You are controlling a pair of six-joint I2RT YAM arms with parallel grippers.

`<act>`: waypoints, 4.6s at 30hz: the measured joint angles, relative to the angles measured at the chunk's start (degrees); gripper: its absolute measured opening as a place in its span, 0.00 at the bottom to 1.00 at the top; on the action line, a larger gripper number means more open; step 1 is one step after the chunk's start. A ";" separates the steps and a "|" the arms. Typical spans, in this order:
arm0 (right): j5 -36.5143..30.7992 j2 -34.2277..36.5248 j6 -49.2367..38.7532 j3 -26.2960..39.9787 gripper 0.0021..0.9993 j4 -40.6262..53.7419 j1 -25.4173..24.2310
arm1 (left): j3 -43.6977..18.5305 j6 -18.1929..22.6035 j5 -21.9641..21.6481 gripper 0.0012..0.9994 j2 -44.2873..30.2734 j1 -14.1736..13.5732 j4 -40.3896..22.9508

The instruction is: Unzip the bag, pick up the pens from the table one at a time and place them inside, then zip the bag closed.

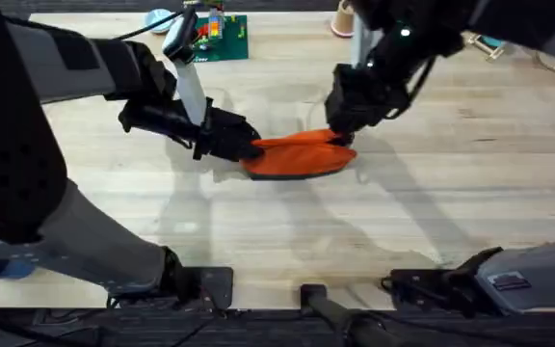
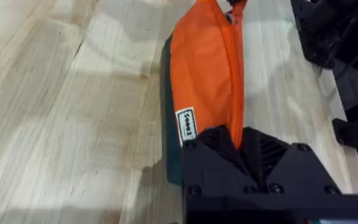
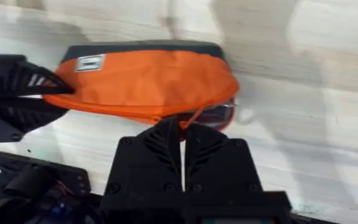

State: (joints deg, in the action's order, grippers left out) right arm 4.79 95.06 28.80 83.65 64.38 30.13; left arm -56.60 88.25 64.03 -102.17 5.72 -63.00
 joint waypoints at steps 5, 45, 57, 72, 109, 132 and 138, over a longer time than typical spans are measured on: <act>-0.08 -2.81 -0.02 -3.30 0.03 -0.61 -2.97 | 0.00 -0.29 0.00 0.04 0.00 0.00 -0.01; 14.18 -9.18 -9.52 -27.15 0.03 -14.63 -26.19 | 0.02 -1.25 0.26 0.04 0.00 -1.15 0.62; 13.28 -9.58 -16.05 -27.83 0.03 -12.02 -32.27 | 0.04 -1.70 0.40 0.04 0.01 -1.36 0.87; 0.65 -10.82 -20.81 -26.50 0.03 -9.30 -35.03 | 0.04 -3.22 -0.04 0.04 0.00 -0.96 0.87; -0.03 -23.84 -29.27 -12.10 0.18 10.17 -32.59 | 0.04 -3.45 -0.07 0.04 0.00 -0.96 1.30; -0.12 -23.84 -30.14 -2.75 1.00 10.67 -22.75 | 0.04 -4.71 -0.17 0.10 0.01 -0.96 1.30; -0.12 -23.84 -30.16 -2.75 1.00 10.67 -22.75 | 0.07 -4.92 -2.40 0.89 0.02 -0.41 1.37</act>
State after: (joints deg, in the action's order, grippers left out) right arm 4.67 71.22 -1.36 80.90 75.05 7.38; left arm -56.53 83.33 61.63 -102.15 5.30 -61.63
